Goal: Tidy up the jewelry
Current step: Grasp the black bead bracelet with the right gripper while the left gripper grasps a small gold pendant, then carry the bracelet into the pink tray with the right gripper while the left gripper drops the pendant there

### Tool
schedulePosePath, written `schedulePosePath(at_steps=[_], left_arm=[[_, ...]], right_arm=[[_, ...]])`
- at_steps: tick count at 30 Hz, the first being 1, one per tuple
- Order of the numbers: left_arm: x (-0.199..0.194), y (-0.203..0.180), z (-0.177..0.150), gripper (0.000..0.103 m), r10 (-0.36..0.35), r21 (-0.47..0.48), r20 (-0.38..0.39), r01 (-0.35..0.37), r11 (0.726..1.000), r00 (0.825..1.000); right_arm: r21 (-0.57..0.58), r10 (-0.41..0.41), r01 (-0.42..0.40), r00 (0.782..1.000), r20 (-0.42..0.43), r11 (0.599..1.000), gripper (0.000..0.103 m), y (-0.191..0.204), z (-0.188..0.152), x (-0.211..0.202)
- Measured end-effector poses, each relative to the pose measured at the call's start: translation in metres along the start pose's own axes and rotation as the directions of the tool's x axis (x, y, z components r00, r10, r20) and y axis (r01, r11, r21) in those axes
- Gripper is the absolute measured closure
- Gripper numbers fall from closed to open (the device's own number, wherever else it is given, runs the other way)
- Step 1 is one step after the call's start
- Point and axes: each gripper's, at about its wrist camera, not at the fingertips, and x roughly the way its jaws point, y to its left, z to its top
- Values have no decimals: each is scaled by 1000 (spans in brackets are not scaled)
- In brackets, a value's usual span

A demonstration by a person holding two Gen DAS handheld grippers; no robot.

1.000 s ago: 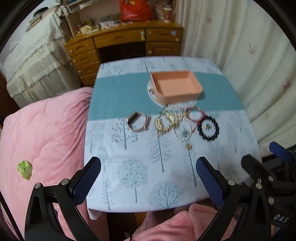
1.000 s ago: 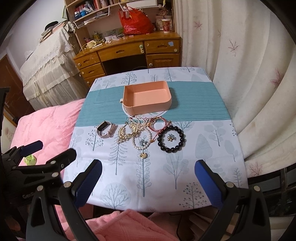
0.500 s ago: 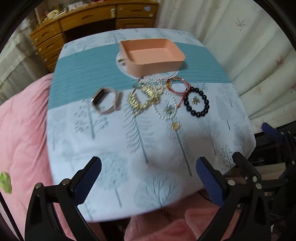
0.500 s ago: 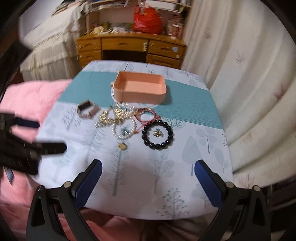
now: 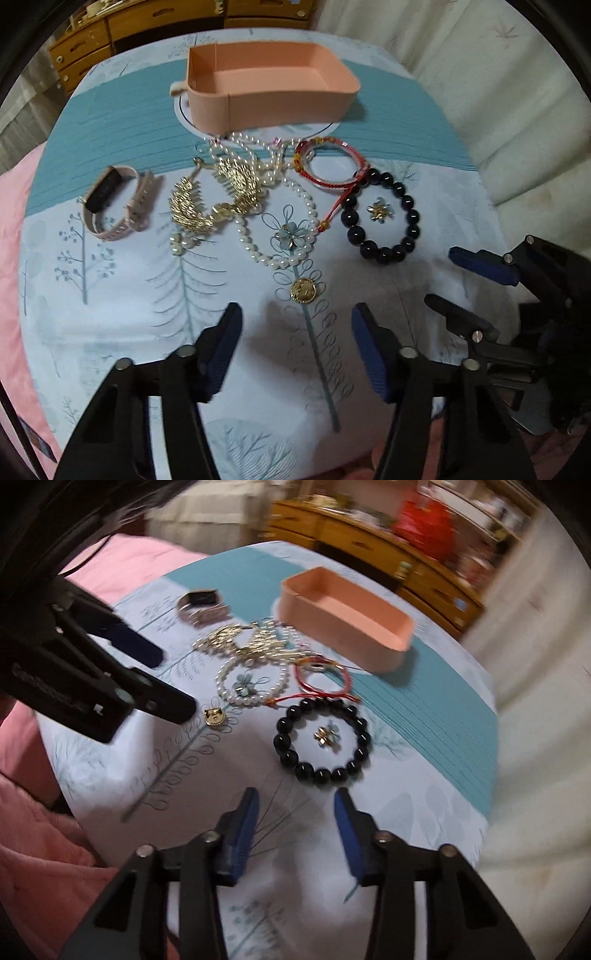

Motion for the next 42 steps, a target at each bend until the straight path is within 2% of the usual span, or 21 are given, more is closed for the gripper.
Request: schedulePosePath(at_steps=[5,10,14,20,22,23,25,28,31,34,37,40,42], left_arm=[[20,-11,5,57,66,-43,12,-65,997,998],[33,-17,10,74,89,-79,-4,-89,993,996],[44,-24,15,75,118,-71,-18,-119,990,993],[61,-47,26,76,182,-25,-13,-182,983,983],[63,-54,27,86,188,9,-9,-188,982,982],[63,-58,25,86,193,17,-10,-193,981,981],[67,-62,28,86,196,23,-14,-195,980,981],[70,-63,30,86,183,11,-11,-183,983,983],[67,-59,26,86,176,6,-14,-176,984,984],[67,-57,28,86,152,6,-25,-151,988,988],[46,-48,26,87,133,27,-14,-133,991,991],[37,-49,27,87,117,63,-5,-116,991,993],[28,-47,27,87,101,70,-3,-101,992,995]], right_arm=[[-139,63,-58,998,32,989,74,-2,2,16],[-231,123,-109,991,45,967,74,-5,3,24],[-272,148,-129,988,53,954,74,-8,4,31],[-310,189,-174,982,21,935,74,-12,5,46],[-314,216,-199,976,19,928,75,-15,6,48],[-308,240,-225,971,10,924,79,-17,8,49],[-293,293,-284,956,-14,913,87,-22,11,52],[-259,339,-336,940,-32,906,88,-29,13,55],[-175,380,-382,924,-45,907,88,-38,14,55],[-44,442,-443,897,-20,896,88,-52,13,50],[88,501,-501,865,24,861,88,-64,13,46],[215,545,-551,833,94,806,88,-76,10,39],[267,555,-569,821,135,777,88,-82,10,33]])
